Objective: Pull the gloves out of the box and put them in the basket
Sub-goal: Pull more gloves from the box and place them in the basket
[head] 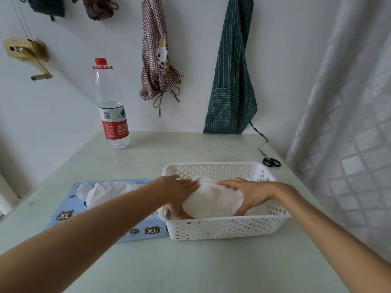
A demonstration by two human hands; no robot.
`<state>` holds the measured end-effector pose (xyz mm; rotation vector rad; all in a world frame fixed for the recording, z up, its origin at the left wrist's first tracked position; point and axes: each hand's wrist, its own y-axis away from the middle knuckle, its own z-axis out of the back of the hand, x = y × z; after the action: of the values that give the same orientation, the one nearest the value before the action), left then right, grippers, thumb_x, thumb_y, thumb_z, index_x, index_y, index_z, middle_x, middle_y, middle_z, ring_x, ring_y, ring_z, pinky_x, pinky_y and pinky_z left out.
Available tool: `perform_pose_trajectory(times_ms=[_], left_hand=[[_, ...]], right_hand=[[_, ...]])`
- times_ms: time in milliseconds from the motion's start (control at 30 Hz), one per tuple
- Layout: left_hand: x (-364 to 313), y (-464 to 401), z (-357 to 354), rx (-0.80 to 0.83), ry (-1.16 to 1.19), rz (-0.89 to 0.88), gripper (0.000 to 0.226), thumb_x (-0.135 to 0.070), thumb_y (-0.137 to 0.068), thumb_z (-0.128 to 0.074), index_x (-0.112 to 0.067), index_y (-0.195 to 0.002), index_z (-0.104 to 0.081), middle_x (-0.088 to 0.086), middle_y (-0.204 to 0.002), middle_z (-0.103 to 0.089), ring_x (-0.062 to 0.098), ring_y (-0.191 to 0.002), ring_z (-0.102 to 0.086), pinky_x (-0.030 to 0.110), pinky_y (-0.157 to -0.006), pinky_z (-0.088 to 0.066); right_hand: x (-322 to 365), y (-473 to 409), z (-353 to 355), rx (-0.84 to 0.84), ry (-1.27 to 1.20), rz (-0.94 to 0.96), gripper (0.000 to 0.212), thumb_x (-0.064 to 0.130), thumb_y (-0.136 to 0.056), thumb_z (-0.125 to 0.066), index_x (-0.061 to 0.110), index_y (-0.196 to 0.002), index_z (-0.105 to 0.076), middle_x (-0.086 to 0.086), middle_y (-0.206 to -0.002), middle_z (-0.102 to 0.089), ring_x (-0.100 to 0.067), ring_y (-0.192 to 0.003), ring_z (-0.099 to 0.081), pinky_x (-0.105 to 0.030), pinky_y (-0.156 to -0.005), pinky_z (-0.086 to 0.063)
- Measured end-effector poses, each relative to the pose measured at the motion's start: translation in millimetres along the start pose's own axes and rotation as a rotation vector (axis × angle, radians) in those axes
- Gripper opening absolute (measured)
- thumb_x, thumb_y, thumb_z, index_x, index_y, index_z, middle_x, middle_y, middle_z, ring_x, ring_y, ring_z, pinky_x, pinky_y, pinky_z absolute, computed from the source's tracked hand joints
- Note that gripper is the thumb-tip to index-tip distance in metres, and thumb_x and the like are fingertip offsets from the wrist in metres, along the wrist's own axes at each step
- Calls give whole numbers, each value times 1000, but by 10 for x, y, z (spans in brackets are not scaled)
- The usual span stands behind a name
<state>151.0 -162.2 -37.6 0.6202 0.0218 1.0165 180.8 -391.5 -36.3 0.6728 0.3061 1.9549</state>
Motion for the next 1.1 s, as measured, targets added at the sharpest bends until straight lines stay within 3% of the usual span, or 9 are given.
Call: perform_pose_trajectory(times_ms=[133,267,367,467,600,733,833,967,1100], left_hand=[[-55,-84,6,66,10,55,105,-69,-84,-46,-17,-147,20,0,-158,17,16,-147,0,41,-120,-6],[-101,-112,17,99,7,75,104,-65,-85,-48,-18,-147,20,-2,-157,21,15,-147,3,42,-119,-8],[-18,-11,97,36,113,42,108,-74,-76,-52,-21,-151,4,-2,-160,0,20,-146,-11,44,-117,-18],[151,225,276,-15,302,41,104,-73,-72,-58,-23,-151,-13,-4,-158,-16,20,-144,-19,44,-117,-19],[224,264,369,-84,389,3,92,-66,-79,-55,-30,-151,-11,-9,-158,-14,16,-144,-17,43,-118,-16],[82,3,241,-120,143,-39,97,-68,-77,-57,-28,-151,-9,-5,-158,-16,22,-142,-22,46,-114,-23],[20,-107,175,-119,4,-47,94,-67,-78,-57,-27,-151,-14,-2,-156,-19,26,-139,-26,45,-113,-26],[72,-55,171,-160,121,-40,95,-70,-74,-59,-27,-150,-20,-5,-154,-23,23,-139,-26,44,-113,-25],[244,227,199,-270,261,-18,80,-64,-74,-65,-28,-140,-38,-7,-142,-40,17,-130,-38,33,-104,-31]], right_hand=[[-142,61,60,-2,6,-168,107,25,-70,-83,38,-149,-13,7,-157,-17,-18,-143,-23,-41,-115,-27],[-23,-93,-55,12,165,-195,102,23,-73,-80,32,-151,-14,4,-158,-14,-23,-142,-24,-43,-114,-29],[20,34,58,12,166,-185,101,24,-74,-79,34,-150,-14,6,-158,-11,-21,-144,-19,-42,-115,-27],[55,277,185,-135,76,-88,85,21,-76,-79,36,-144,-31,8,-152,-25,-17,-138,-29,-32,-107,-35],[308,273,158,-378,-84,131,55,13,-79,-75,31,-127,-55,8,-122,-52,-9,-107,-49,-20,-84,-40],[509,-28,32,-206,6,85,66,18,-77,-76,27,-135,-47,6,-114,-47,-14,-103,-48,-28,-91,-44],[536,-145,-75,-173,27,89,62,15,-81,-71,21,-137,-46,6,-110,-44,-13,-99,-44,-25,-86,-41],[432,-59,-62,-203,-19,91,63,14,-78,-74,27,-134,-48,4,-124,-51,-12,-104,-48,-28,-92,-45],[154,257,79,-278,38,-41,68,23,-73,-80,32,-130,-45,9,-118,-43,-9,-105,-44,-28,-91,-42]])
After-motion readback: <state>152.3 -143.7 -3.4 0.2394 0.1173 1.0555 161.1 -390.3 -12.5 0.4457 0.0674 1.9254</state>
